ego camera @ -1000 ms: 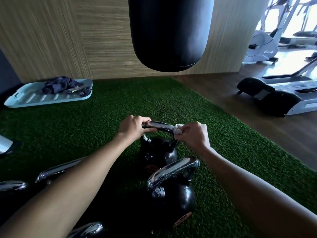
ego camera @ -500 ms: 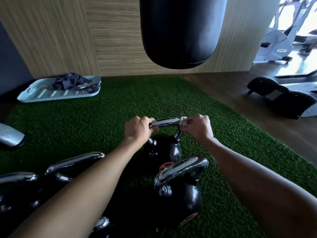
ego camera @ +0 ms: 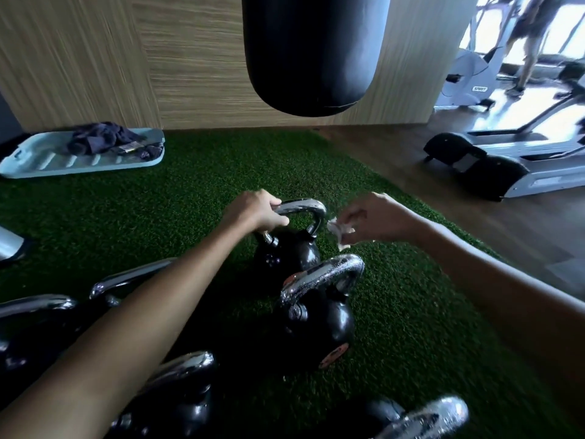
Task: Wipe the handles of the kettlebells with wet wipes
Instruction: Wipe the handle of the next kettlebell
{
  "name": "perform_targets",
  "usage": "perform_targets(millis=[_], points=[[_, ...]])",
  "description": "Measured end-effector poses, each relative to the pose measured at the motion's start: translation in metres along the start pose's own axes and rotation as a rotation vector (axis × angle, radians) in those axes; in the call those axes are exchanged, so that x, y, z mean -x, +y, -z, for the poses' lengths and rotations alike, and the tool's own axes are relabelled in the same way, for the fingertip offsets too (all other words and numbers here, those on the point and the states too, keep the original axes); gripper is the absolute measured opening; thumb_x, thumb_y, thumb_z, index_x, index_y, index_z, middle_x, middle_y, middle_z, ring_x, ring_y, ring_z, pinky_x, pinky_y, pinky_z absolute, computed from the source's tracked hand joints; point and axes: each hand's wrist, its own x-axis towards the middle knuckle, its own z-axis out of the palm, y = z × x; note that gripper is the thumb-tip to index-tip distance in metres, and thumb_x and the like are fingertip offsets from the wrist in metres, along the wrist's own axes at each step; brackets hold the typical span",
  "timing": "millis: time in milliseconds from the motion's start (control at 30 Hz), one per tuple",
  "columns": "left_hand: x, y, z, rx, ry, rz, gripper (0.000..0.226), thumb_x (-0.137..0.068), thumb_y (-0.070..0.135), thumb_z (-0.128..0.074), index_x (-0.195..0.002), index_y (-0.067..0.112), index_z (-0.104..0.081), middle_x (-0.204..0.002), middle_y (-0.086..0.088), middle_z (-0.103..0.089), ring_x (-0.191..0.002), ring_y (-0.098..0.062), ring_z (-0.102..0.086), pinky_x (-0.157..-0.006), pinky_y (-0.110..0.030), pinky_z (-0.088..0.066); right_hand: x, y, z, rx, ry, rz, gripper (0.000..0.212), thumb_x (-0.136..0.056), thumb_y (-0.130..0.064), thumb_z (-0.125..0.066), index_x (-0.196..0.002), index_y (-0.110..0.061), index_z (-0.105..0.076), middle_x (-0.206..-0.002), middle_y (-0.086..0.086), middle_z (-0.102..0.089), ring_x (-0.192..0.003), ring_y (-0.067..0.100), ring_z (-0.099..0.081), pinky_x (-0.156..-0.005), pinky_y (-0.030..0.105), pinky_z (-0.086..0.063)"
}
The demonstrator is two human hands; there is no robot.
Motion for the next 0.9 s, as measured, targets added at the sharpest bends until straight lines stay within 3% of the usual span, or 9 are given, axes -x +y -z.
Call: perform_targets(millis=[133,267,333,467,667,833,900], points=[[0.027,0.025,0.03,0.15,-0.342,-0.192,0.045,-0.076,0.06,-0.08,-0.118,0.047,-0.072,-0.119,0.017,-0.072,-0.109,-0.009,-0.065,-0.098,-0.03,-0.05,0.025,-0.011,0.021,0.137,-0.186,-0.008,0.042,-0.067,-0.043,-0.092,-0.105,-0.034,-0.077,-0.089,-0.019,-0.073,-0.084,-0.003,-0.067,-0.069,0.016,-0.044],[0.059,0.048,0.033,-0.032,-0.482,-0.238,0.059,-0.066,0.065,-0.084,-0.12,0.046,-0.072,-0.117,0.022,-0.07,-0.111,-0.005,-0.063,-0.102,-0.029,-0.046,0.04,-0.01,0.007,0.022,-0.121,0.022,0.04,-0.071,-0.032,-0.091,-0.108,-0.031,-0.076,-0.093,-0.017,-0.07,-0.085,-0.007,-0.064,-0.07,0.018,-0.046],[0.069,0.055,0.027,-0.067,-0.468,-0.214,0.063,-0.065,0.063,-0.086,-0.122,0.044,-0.071,-0.115,0.022,-0.07,-0.111,-0.004,-0.062,-0.098,-0.028,-0.046,0.044,-0.005,-0.004,0.021,-0.067,0.078,0.037,-0.073,-0.033,-0.09,-0.107,-0.034,-0.076,-0.099,-0.015,-0.074,-0.086,-0.006,-0.065,-0.073,0.02,-0.05],[0.087,0.056,0.007,-0.029,-0.328,-0.177,0.061,-0.06,0.057,-0.091,-0.116,0.041,-0.073,-0.092,0.027,-0.07,-0.098,0.002,-0.066,-0.08,-0.023,-0.049,0.051,-0.004,-0.013,0.201,0.008,0.129,0.035,-0.076,-0.042,-0.086,-0.109,-0.044,-0.074,-0.099,-0.018,-0.074,-0.087,0.003,-0.066,-0.07,0.026,-0.052],[0.106,0.056,-0.026,-0.04,-0.185,-0.129,0.058,-0.062,0.055,-0.091,-0.116,0.043,-0.074,-0.107,0.019,-0.075,-0.095,-0.005,-0.069,-0.087,-0.028,-0.056,0.054,-0.014,-0.03,0.207,0.084,0.196,0.029,-0.081,-0.037,-0.083,-0.109,-0.042,-0.076,-0.099,-0.011,-0.074,-0.079,0.003,-0.059,-0.056,0.017,-0.036],[0.107,0.063,-0.029,-0.041,-0.154,-0.075,0.037,-0.07,0.046,-0.089,-0.105,0.036,-0.079,-0.088,0.013,-0.076,-0.07,-0.004,-0.06,-0.059,-0.024,-0.04,0.058,-0.013,-0.04,0.217,0.138,0.225,0.021,-0.086,-0.045,-0.076,-0.107,-0.044,-0.076,-0.09,-0.017,-0.063,-0.082,0.01,-0.063,-0.053,0.021,-0.035],[0.11,0.064,-0.034,-0.063,-0.126,-0.088,0.038,-0.071,0.045,-0.089,-0.105,0.034,-0.079,-0.092,0.013,-0.076,-0.075,-0.005,-0.062,-0.059,-0.023,-0.041,0.064,0.003,-0.042,0.159,0.195,0.216,0.021,-0.085,-0.043,-0.078,-0.105,-0.037,-0.078,-0.095,-0.013,-0.067,-0.082,0.01,-0.063,-0.056,0.019,-0.036]])
